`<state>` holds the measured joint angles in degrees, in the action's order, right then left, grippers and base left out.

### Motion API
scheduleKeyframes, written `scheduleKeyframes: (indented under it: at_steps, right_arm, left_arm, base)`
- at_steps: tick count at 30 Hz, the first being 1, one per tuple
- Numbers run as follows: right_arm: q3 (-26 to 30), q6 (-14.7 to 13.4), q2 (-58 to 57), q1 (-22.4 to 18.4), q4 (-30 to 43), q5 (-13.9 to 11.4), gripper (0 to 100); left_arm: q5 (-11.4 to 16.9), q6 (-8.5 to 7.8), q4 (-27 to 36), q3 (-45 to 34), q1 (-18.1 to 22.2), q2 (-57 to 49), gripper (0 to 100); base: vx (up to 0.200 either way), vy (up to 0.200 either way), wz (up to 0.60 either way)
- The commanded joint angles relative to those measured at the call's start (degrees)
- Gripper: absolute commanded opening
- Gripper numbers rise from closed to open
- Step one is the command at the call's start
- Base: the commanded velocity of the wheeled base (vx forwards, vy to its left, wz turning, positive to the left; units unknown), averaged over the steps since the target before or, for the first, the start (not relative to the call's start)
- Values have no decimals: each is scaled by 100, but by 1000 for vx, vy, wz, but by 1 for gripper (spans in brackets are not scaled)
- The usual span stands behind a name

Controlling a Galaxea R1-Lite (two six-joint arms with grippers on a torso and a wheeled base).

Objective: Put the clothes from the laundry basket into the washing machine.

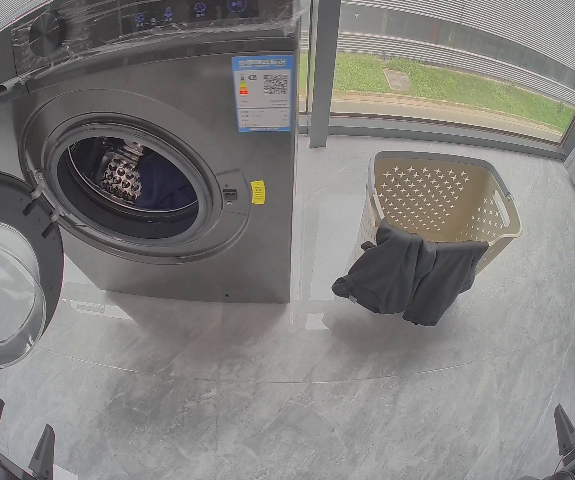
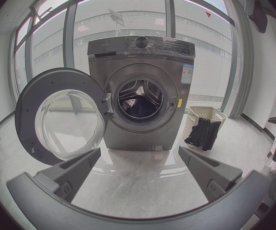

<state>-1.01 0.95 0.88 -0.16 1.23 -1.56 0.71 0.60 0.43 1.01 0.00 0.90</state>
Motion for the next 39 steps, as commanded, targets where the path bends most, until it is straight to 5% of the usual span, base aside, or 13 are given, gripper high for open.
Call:
scheduleKeyframes:
  at_steps: [1,15,30,39]
  right_arm:
    - [40,2,-53,-2,0,-2,100]
    - [40,2,-53,-2,0,-2,100]
    - [40,2,-53,-2,0,-2,100]
    - [40,2,-53,-2,0,-2,100]
  left_arm:
    - [0,11,1,-84,0,-73,100]
    - [-9,19,1,-84,0,-73,100]
    - [-18,46,1,-84,0,-73,100]
    - [-18,46,1,-84,0,-73,100]
  base:
    - [0,-200,0]
    - [0,-29,0]
    - [0,-200,0]
    - [0,0,0]
